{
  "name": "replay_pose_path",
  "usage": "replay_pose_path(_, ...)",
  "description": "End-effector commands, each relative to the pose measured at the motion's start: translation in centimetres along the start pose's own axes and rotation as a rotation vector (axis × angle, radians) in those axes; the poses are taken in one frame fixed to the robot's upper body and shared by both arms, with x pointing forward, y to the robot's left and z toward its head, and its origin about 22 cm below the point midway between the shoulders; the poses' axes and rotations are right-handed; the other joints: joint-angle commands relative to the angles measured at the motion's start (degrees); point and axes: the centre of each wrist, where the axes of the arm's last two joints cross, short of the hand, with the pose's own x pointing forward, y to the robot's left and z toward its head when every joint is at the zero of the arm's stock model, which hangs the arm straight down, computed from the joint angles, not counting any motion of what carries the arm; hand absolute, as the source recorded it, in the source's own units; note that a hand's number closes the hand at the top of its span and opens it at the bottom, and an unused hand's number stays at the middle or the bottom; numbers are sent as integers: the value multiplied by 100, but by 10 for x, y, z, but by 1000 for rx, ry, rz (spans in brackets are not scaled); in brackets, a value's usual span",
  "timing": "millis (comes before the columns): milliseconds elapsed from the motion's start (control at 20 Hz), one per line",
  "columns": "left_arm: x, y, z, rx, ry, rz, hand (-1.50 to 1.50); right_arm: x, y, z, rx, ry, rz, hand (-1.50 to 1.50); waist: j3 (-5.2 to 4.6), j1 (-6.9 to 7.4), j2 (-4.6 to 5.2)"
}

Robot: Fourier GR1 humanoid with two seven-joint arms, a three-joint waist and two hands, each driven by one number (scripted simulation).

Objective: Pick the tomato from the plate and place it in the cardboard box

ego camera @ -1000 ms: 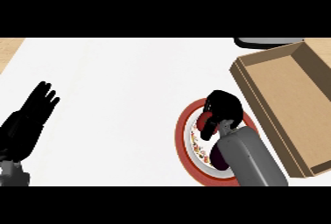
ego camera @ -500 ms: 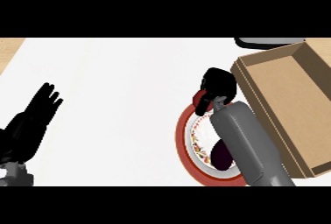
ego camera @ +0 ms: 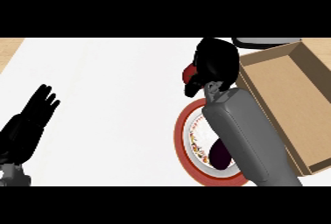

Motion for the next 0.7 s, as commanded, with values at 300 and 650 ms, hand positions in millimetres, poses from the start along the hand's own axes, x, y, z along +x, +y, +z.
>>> replay_pose_path(300, -8, 9, 11, 10, -11, 9, 0, -14, -106, 11, -320, 198, -69, 150, -1, 6, -4)
replay_pose_path(650, 8, 0, 2, 7, -6, 4, 0, -65, -116, -3, -367, 292, -31, 150, 2, 9, 17)
